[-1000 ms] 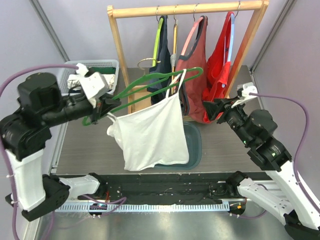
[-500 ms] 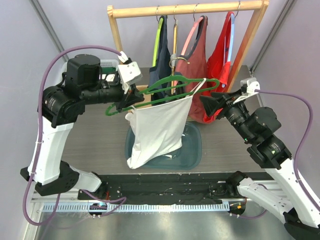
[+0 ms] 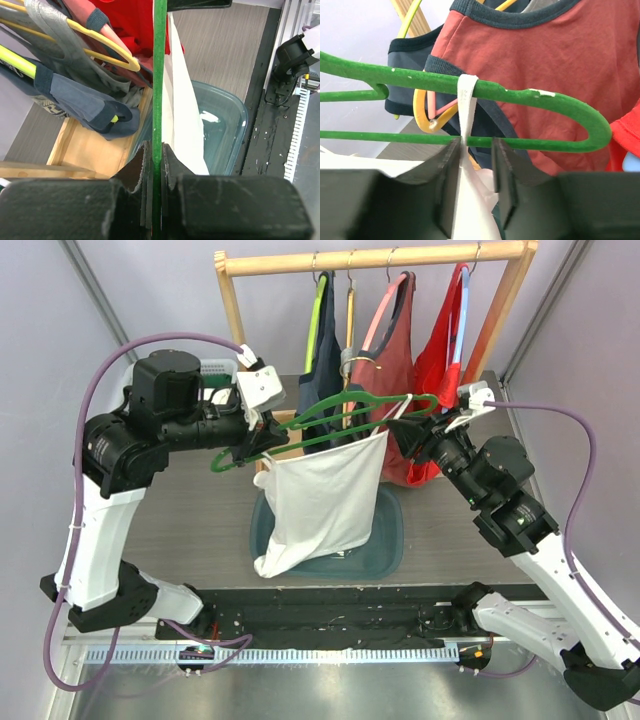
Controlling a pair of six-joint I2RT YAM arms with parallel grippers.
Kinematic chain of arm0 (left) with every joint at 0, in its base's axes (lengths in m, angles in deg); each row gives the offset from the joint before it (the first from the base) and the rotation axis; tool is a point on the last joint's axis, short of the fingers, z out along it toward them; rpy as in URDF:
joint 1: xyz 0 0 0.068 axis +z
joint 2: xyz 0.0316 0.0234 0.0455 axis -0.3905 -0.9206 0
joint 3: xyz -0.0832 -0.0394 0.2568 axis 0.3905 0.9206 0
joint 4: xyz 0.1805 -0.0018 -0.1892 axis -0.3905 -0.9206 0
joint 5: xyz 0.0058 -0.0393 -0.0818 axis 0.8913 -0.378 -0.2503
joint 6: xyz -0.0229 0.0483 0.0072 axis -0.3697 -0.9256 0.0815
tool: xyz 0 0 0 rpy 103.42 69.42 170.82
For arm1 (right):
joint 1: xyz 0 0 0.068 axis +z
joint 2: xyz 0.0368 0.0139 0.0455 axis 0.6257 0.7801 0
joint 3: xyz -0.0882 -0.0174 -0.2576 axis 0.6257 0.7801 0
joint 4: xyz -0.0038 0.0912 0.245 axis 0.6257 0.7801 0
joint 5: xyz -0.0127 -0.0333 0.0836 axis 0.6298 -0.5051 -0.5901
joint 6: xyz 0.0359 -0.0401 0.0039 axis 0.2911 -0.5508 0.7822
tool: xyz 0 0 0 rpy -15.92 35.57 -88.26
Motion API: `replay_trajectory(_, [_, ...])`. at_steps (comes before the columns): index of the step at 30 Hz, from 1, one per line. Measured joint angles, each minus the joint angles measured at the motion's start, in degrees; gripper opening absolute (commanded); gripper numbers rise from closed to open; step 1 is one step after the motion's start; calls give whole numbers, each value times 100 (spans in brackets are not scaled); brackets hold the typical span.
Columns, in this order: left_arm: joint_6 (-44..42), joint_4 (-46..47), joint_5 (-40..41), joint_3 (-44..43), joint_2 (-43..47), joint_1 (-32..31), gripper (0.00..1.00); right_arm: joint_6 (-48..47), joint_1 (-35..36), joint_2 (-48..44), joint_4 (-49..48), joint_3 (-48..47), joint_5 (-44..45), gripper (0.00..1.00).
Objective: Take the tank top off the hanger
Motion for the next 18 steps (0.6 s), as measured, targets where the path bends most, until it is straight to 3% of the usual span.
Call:
replay_trajectory(10, [-28,-83,68,2,0,-55,0,66,0,17,-70,-2,-46,3])
replay_trajectory(18, [-33,-81,238,107,2,-70,0,59,0,-184,105,-48,109,1])
